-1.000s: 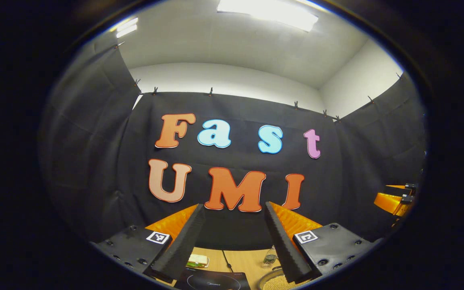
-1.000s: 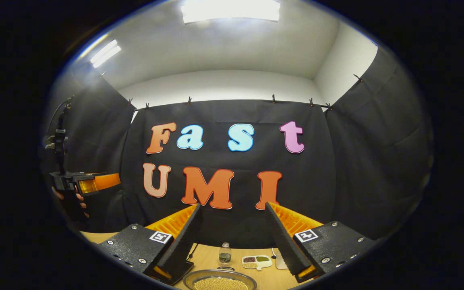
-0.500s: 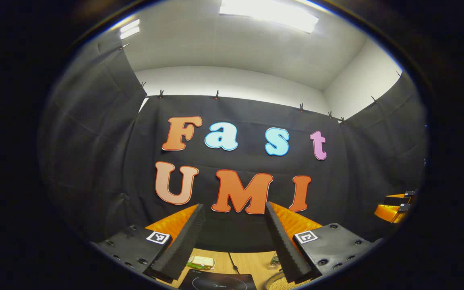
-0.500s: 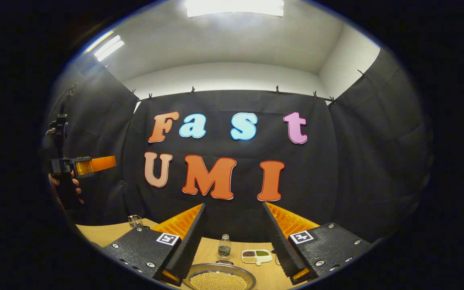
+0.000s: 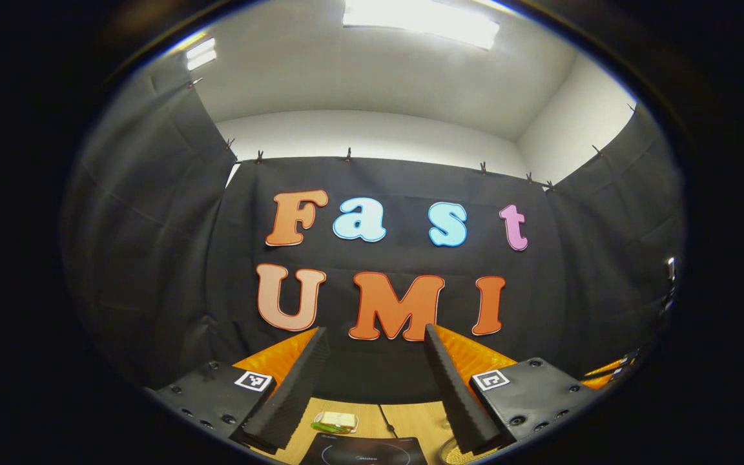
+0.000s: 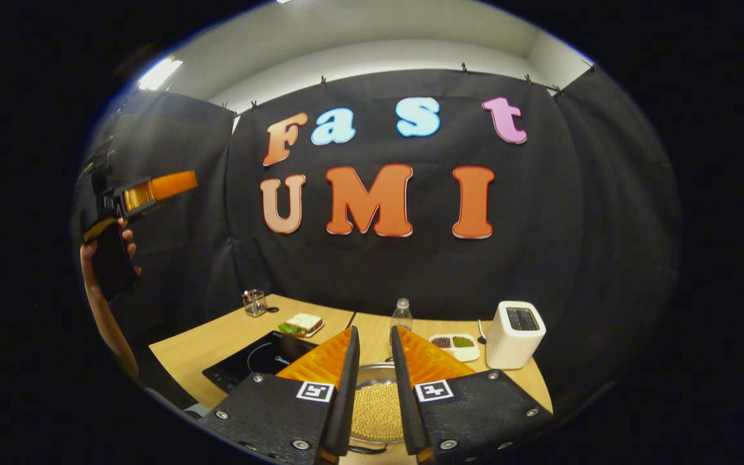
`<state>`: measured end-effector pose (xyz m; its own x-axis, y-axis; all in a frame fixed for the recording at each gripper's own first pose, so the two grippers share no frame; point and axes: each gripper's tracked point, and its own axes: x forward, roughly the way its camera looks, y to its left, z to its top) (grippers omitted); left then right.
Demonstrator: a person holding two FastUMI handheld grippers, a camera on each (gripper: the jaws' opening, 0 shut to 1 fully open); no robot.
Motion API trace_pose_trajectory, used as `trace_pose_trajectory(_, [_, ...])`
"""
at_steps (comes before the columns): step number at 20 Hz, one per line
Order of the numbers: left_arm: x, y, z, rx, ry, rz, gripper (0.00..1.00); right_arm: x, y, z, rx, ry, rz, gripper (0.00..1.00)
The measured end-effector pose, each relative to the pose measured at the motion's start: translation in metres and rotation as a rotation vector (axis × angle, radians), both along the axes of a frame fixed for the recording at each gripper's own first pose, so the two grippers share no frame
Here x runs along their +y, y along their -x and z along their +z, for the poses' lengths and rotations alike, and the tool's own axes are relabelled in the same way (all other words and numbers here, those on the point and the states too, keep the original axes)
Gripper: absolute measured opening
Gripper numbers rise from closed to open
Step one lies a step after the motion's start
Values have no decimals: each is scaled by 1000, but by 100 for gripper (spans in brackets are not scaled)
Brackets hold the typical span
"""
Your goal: First push the handle of the pot to place it horizontally, then grasp the pot with both hands and set it on the induction cooktop.
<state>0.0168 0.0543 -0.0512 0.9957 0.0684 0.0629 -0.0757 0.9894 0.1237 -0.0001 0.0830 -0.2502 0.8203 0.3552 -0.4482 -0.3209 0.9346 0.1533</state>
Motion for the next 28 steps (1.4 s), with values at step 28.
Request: trace_pose_trajectory(28, [31,-21,-52,138,16,50,97,90,128,-223,990,-208,186,0])
